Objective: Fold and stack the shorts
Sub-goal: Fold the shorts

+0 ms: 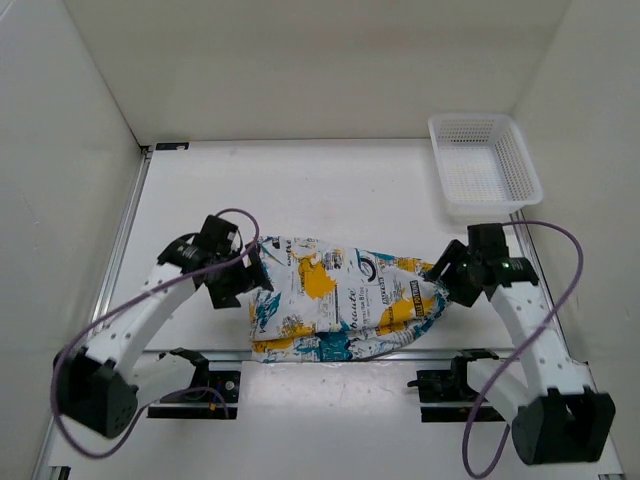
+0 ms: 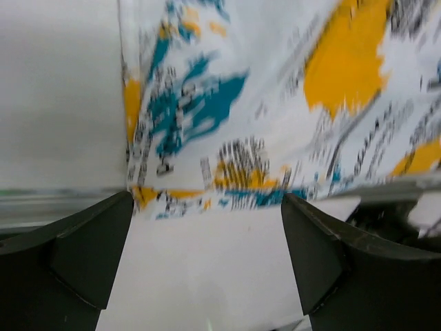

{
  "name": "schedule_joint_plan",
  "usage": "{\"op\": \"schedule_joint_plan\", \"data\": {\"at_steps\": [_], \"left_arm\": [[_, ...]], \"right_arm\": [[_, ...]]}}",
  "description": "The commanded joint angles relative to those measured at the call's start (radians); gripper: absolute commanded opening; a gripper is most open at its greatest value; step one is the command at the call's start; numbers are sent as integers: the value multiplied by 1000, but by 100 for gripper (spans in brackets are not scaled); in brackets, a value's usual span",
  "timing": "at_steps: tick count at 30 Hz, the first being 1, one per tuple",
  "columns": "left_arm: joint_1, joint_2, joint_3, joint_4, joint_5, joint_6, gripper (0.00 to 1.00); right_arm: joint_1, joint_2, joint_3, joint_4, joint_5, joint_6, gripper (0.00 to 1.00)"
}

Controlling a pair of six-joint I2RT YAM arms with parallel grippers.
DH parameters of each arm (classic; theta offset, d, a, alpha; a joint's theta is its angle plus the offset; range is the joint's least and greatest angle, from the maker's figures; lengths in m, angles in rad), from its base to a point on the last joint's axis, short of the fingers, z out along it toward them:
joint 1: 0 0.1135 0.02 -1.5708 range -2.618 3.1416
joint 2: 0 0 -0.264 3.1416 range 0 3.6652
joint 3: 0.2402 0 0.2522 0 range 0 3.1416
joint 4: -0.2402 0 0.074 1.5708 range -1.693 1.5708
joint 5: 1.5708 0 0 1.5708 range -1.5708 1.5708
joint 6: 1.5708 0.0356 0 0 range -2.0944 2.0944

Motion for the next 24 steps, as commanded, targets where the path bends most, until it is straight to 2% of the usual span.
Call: {"op": "schedule_joint_plan", "data": {"at_steps": [1, 3, 8, 10, 11, 13, 14, 15, 19, 20, 24], "left_arm": [[37, 193, 57, 150, -75, -16, 100], [37, 294, 84, 183, -89, -16, 96], [37, 609, 167, 262, -78, 6, 90], [37, 714, 218, 262, -78, 16, 83], [37, 744, 235, 262, -69, 16, 75], [37, 793, 271, 262, -69, 27, 54], [46, 843, 317, 262, -69, 45, 24], [46, 871, 347, 262, -69, 56, 13], [88, 999, 508, 253, -41, 93, 10], [109, 1043, 588, 232, -41, 93, 10], [161, 1112, 809, 112, -88, 139, 12]], "right_arm": [[-2, 159, 5, 95, -65, -37, 72], [9, 196, -23, 144, -93, -37, 63], [18, 252, -101, 275, -102, -16, 51], [18, 305, -110, 319, -102, -5, 44], [29, 327, -110, 329, -102, -5, 40], [38, 385, -110, 356, -102, 7, 30], [38, 405, -110, 387, -102, 7, 27], [50, 423, -110, 407, -102, 23, 25], [64, 587, -14, 478, -139, 38, 25], [64, 624, 24, 487, -154, 23, 28], [74, 811, 314, 412, -135, -55, 29]]}}
